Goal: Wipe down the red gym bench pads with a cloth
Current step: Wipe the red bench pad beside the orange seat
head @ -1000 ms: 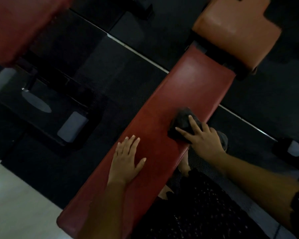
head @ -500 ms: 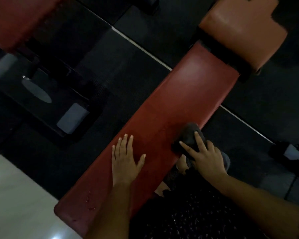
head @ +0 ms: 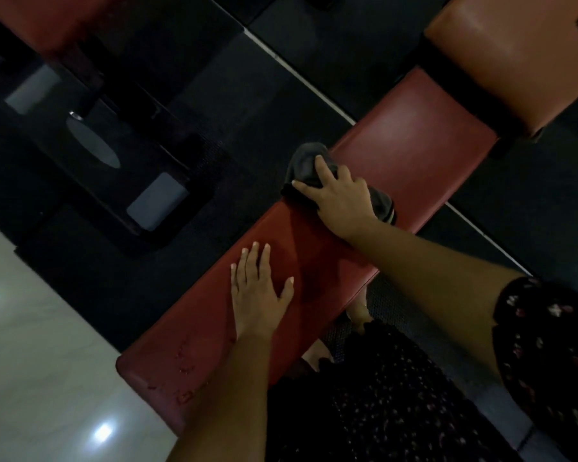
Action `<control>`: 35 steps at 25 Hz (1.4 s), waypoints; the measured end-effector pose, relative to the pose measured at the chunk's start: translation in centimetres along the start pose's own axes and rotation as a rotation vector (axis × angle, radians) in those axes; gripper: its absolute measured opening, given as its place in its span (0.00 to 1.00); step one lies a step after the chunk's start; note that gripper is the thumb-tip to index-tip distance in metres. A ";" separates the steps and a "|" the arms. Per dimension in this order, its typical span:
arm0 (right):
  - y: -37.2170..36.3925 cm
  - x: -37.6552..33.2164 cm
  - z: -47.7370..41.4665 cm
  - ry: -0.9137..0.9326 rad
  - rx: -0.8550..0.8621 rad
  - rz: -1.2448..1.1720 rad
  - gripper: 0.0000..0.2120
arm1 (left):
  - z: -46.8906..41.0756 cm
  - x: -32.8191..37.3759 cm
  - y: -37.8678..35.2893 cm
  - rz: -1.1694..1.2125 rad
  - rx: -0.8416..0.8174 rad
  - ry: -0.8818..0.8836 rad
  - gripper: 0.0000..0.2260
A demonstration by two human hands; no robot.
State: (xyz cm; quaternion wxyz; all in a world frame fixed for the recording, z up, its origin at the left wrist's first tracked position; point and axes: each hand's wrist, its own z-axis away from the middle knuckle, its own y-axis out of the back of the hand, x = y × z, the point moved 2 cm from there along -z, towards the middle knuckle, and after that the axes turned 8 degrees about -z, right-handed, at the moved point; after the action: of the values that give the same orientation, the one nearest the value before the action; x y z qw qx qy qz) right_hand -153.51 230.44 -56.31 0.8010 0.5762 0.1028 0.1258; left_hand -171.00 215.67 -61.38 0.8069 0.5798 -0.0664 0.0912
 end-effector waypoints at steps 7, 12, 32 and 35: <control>-6.0 2.7 13.7 0.081 0.101 -0.021 0.43 | 1.1 -0.2 -0.7 -0.060 0.133 0.105 0.33; -7.9 2.2 18.6 0.053 0.111 -0.035 0.37 | 1.4 0.2 -2.1 -0.015 0.087 0.212 0.31; -1.0 0.9 0.7 0.515 0.000 0.241 0.32 | 2.8 2.4 -3.3 0.011 0.232 0.437 0.30; -3.7 4.2 5.7 0.706 0.106 0.218 0.29 | 3.0 3.5 -3.5 0.070 0.244 0.482 0.29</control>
State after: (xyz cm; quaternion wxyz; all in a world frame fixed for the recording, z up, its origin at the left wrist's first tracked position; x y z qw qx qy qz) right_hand -147.43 225.57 -58.10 0.6672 0.5457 0.3170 0.3957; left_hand -166.77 212.03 -62.90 0.7200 0.6317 0.1192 0.2616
